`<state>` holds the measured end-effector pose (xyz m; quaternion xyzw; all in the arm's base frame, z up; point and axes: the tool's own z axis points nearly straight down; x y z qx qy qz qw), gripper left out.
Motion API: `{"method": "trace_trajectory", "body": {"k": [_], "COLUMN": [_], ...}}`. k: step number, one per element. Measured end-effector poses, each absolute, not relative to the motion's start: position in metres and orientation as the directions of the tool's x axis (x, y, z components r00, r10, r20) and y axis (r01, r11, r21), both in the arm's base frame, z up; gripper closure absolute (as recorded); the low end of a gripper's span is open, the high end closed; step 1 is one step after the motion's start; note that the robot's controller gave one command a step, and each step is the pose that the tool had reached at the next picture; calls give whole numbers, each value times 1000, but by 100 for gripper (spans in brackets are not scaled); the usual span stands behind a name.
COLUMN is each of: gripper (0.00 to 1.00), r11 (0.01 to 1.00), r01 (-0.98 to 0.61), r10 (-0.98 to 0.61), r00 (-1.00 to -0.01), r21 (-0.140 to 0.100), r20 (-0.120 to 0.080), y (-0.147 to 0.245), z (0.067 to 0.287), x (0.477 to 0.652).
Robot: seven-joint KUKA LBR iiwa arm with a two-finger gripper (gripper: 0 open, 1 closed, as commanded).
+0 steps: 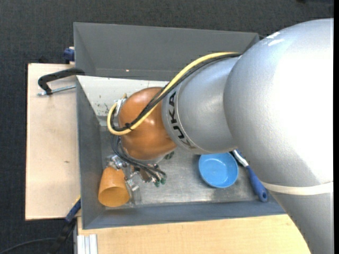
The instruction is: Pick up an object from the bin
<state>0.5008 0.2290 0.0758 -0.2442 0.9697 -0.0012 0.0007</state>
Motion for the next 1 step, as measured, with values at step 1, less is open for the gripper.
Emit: {"method": "trace_trajectory", "body": {"k": [1], "gripper": [100], "r11": [876], "r01": [-483], "r10": [-483], "r00": [-876], "r21": [-2], "r20": [-16], "y": [220], "z": [219], "x": [527]}}
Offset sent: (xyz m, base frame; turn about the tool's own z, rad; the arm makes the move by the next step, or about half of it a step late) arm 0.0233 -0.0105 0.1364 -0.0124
